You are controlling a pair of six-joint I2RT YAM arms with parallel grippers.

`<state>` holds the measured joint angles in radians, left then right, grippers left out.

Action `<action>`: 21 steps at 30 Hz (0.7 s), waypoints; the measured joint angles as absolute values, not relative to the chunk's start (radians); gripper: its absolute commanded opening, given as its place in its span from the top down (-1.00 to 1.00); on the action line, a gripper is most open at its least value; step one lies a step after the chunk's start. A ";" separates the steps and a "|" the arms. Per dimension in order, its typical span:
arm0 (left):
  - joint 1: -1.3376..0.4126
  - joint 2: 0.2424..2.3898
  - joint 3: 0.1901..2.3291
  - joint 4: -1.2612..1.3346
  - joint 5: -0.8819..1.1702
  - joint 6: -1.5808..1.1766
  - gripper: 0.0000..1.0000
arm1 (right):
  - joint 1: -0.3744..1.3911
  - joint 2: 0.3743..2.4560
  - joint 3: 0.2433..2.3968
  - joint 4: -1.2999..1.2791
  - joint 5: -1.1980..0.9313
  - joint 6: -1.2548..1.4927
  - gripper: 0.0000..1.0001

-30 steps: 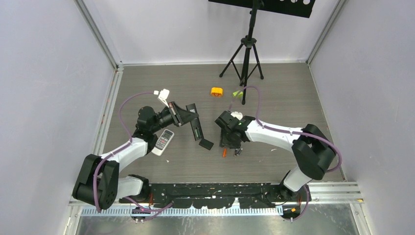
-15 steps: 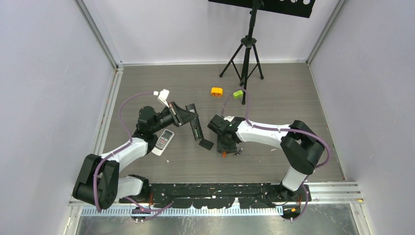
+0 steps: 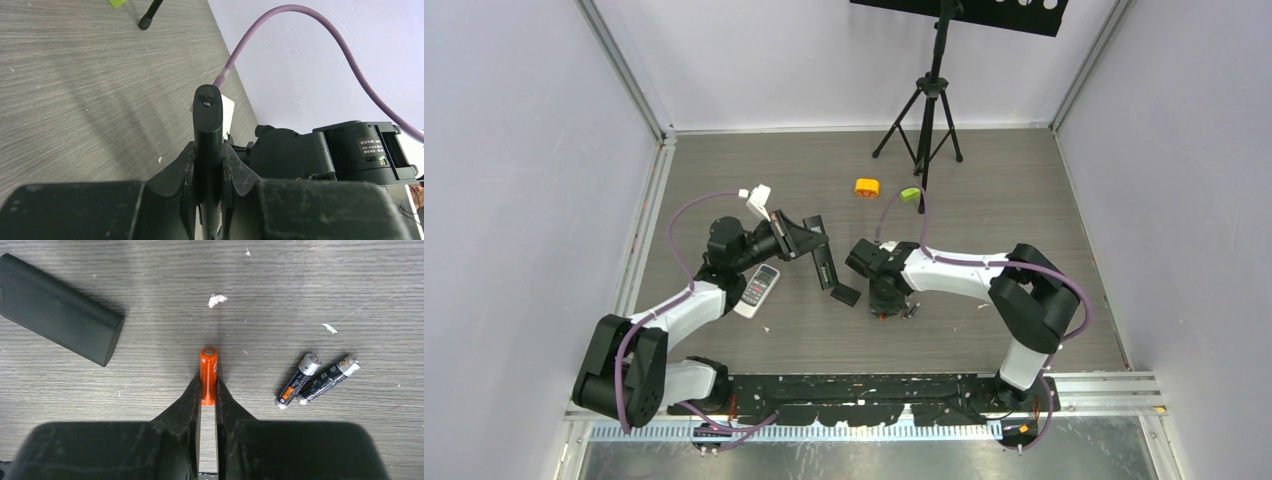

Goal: Load the batteries into the remote control
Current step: Pick up the battery from the center of the board, then load the battery into the remote control.

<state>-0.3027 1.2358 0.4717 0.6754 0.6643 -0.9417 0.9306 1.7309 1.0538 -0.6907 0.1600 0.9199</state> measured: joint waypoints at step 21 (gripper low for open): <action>-0.303 1.295 0.468 0.611 0.714 -1.172 1.00 | 0.982 1.343 1.026 -0.474 0.064 0.820 0.85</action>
